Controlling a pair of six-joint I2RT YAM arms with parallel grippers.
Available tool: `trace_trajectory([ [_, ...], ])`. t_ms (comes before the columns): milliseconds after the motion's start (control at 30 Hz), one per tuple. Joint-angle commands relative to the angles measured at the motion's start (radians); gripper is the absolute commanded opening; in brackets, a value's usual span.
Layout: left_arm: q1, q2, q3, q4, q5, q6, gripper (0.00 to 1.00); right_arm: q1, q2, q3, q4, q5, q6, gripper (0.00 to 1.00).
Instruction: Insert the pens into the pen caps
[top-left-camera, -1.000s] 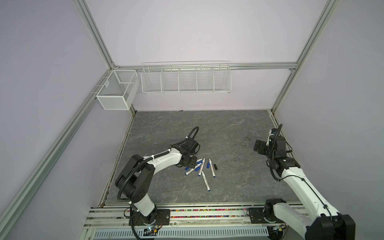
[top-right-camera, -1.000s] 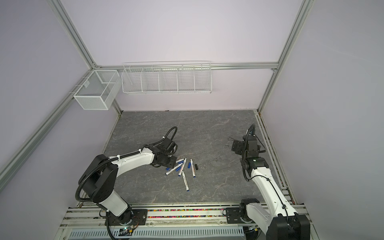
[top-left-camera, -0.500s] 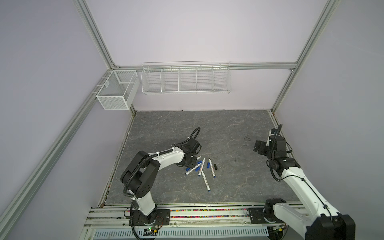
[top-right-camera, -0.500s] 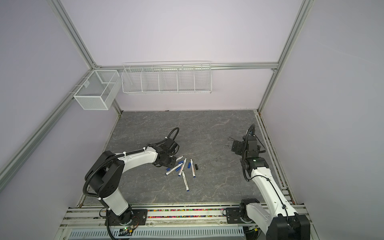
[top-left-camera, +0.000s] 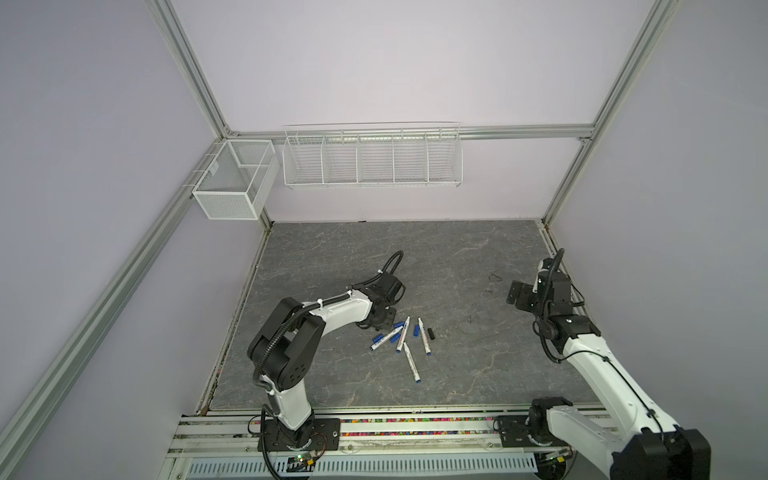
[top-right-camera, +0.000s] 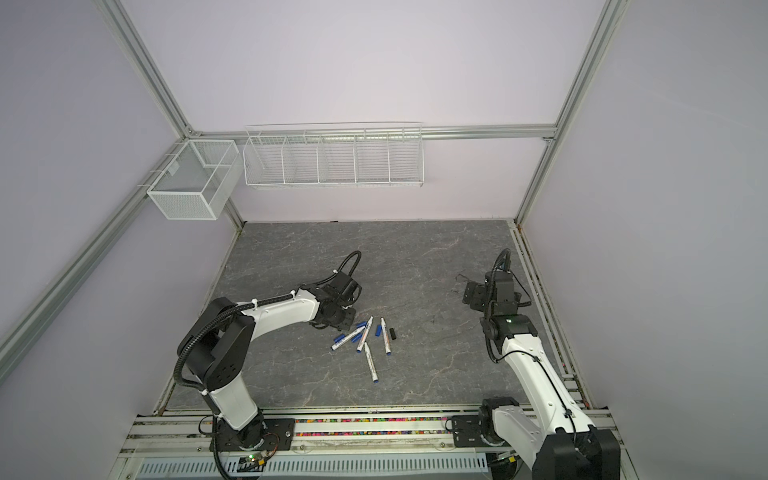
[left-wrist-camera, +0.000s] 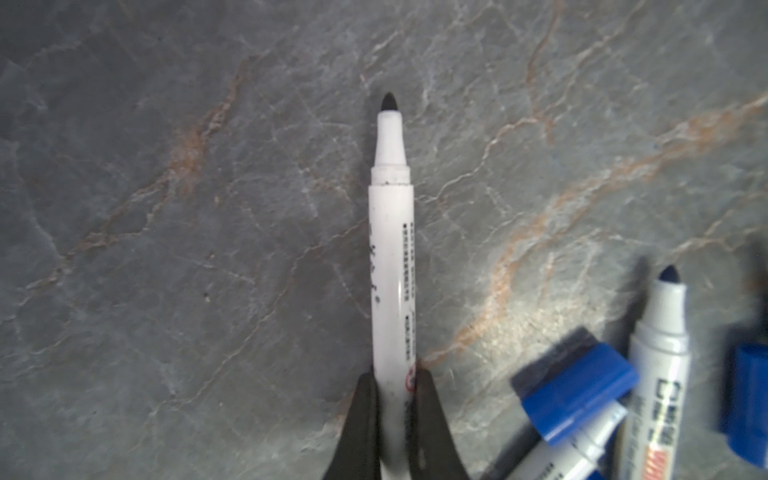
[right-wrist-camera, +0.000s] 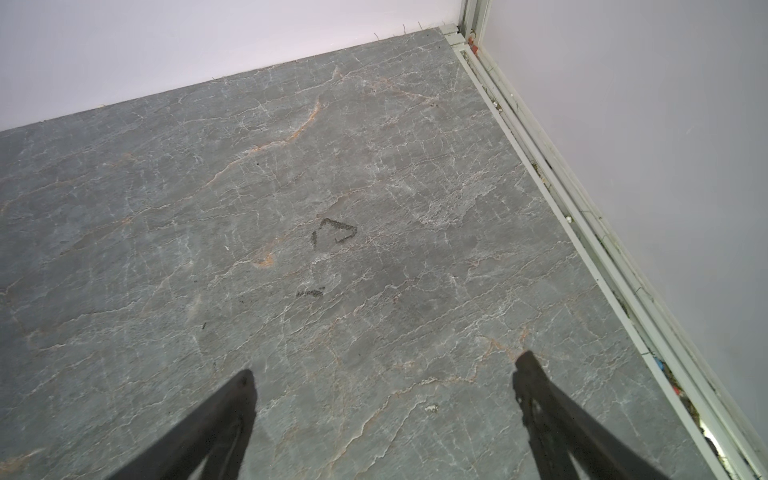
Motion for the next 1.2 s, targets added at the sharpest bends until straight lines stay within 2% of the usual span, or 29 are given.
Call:
trace_trajectory([
  [0, 0.021, -0.078, -0.017, 0.073, 0.031, 0.001, 0.00, 0.051, -0.011, 0.043, -0.017, -0.083, 0.061, 0.98],
  [33, 0.026, -0.112, -0.039, 0.116, 0.058, -0.002, 0.00, 0.091, -0.007, 0.055, -0.021, -0.108, 0.069, 0.95],
  [200, 0.034, -0.273, -0.167, 0.325, 0.211, -0.019, 0.00, 0.326, 0.055, 0.131, 0.017, -0.206, 0.102, 0.93],
  [367, 0.033, -0.395, -0.290, 0.511, 0.334, -0.028, 0.00, 0.526, 0.218, 0.270, 0.080, -0.304, 0.127, 0.93],
  [467, 0.029, -0.457, -0.359, 0.608, 0.376, -0.023, 0.00, 0.606, 0.333, 0.360, 0.089, -0.329, 0.125, 0.92],
  [633, 0.008, -0.536, -0.424, 0.658, 0.359, -0.007, 0.00, 0.655, 0.490, 0.463, 0.118, -0.349, 0.150, 0.88],
  [700, -0.007, -0.555, -0.422, 0.636, 0.338, 0.006, 0.00, 0.656, 0.539, 0.486, 0.139, -0.368, 0.168, 0.82],
  [800, -0.015, -0.581, -0.430, 0.626, 0.327, 0.011, 0.00, 0.658, 0.595, 0.518, 0.167, -0.408, 0.180, 0.71],
  [1000, -0.017, -0.616, -0.441, 0.609, 0.293, 0.017, 0.00, 0.658, 0.660, 0.542, 0.194, -0.494, 0.188, 0.41],
  [1167, -0.017, -0.615, -0.437, 0.606, 0.273, 0.016, 0.00, 0.659, 0.668, 0.522, 0.222, -0.570, 0.199, 0.26],
])
